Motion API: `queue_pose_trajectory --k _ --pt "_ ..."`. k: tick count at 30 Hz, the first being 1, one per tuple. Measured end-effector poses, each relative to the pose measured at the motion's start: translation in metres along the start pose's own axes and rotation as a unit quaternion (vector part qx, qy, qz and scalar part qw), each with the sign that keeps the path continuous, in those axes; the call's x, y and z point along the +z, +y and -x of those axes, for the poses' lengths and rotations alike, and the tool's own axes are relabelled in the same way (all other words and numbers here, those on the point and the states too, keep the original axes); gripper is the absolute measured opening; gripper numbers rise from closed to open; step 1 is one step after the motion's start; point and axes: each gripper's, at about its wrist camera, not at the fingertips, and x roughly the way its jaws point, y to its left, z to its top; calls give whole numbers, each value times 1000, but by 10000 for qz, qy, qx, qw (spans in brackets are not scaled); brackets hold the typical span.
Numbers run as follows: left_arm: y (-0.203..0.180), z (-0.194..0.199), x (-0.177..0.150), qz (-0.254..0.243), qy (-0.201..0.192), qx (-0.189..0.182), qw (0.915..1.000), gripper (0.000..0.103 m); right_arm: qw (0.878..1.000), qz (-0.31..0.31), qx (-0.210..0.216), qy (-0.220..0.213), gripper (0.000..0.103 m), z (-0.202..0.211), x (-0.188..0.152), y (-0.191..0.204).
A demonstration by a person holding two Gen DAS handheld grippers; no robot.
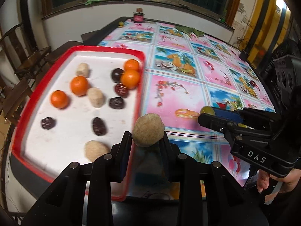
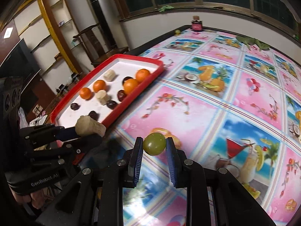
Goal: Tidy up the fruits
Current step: 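Carry the beige cake and green grape over the white tray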
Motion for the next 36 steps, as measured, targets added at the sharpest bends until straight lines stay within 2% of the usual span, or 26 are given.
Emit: queue_pose_trajectory --k 16,24,32,36 --pt "39 15 -9 351 -105 268 9990 28 9992 311 243 -29 25 -5 5 34" --pt "77 23 -9 689 -197 489 9962 28 9978 471 460 -56 25 -8 11 51" --pt "115 15 -10 1000 -122 591 9932 28 9950 735 676 -19 25 -16 20 75" --pt "119 7 -9 991 -58 565 9935 28 9932 900 733 23 25 -24 25 88"
